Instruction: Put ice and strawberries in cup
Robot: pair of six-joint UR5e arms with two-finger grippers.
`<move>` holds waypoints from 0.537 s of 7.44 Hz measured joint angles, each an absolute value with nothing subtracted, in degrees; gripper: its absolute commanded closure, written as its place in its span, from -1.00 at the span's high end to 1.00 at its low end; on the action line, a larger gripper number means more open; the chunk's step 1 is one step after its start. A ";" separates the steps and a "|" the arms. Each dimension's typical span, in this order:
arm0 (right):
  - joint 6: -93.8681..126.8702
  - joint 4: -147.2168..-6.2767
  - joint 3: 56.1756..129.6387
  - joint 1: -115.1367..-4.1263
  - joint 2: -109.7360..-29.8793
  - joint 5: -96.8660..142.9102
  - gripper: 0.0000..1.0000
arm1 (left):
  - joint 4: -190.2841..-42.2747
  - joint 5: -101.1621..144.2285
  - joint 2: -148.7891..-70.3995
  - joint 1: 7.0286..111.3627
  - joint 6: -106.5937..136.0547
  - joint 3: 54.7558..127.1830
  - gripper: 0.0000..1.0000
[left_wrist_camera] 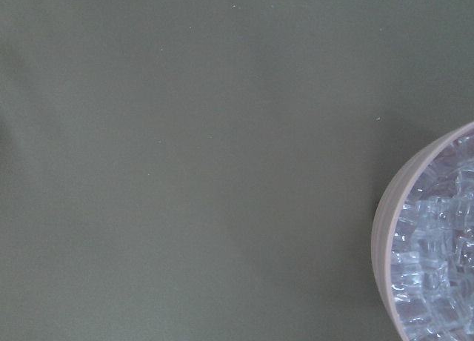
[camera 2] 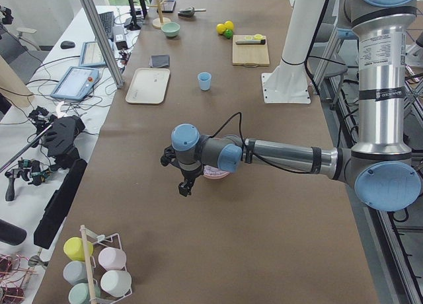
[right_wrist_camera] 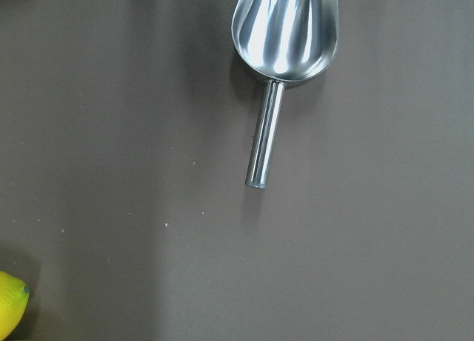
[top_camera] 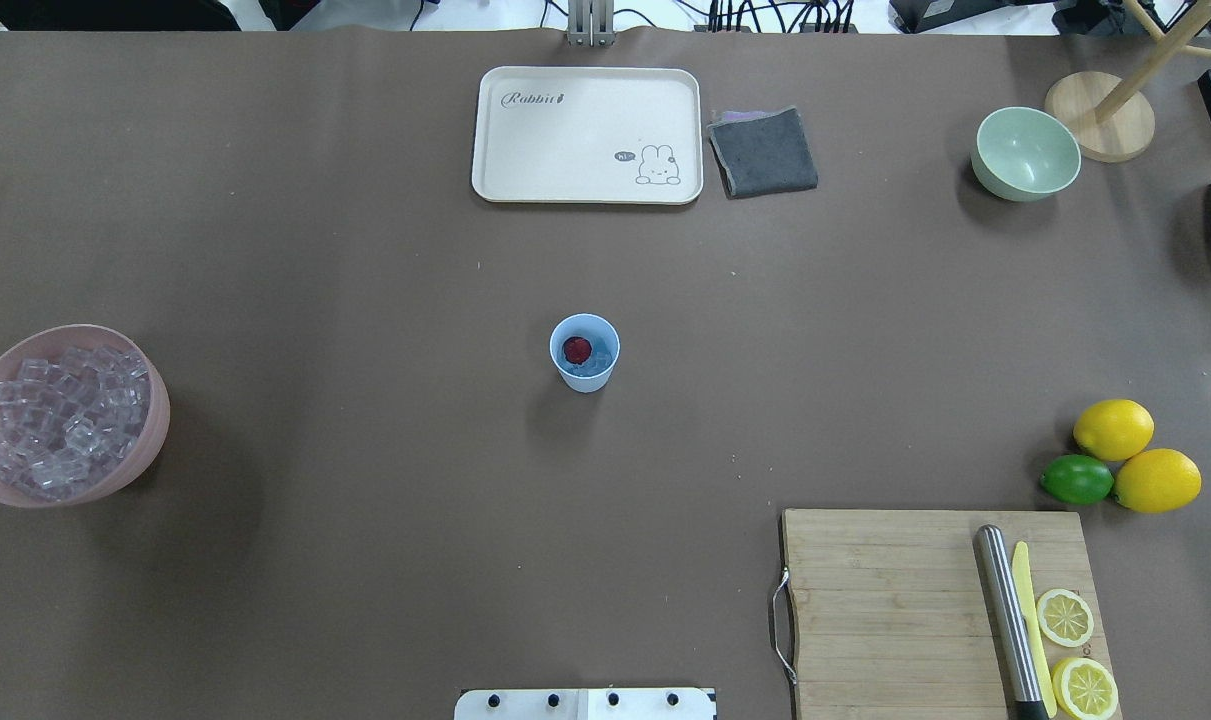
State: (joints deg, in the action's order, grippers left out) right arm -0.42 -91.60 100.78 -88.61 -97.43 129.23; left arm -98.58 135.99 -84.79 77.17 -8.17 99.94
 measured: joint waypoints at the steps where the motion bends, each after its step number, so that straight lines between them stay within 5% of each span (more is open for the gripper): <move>1: -0.46 -92.43 100.55 -88.75 -97.78 129.27 0.99 | -98.60 135.97 -84.70 77.17 -8.17 99.94 0.98; 4: -0.85 -92.80 100.33 -88.93 -98.22 128.77 0.99 | -98.69 135.97 -83.89 77.17 -8.17 100.33 0.98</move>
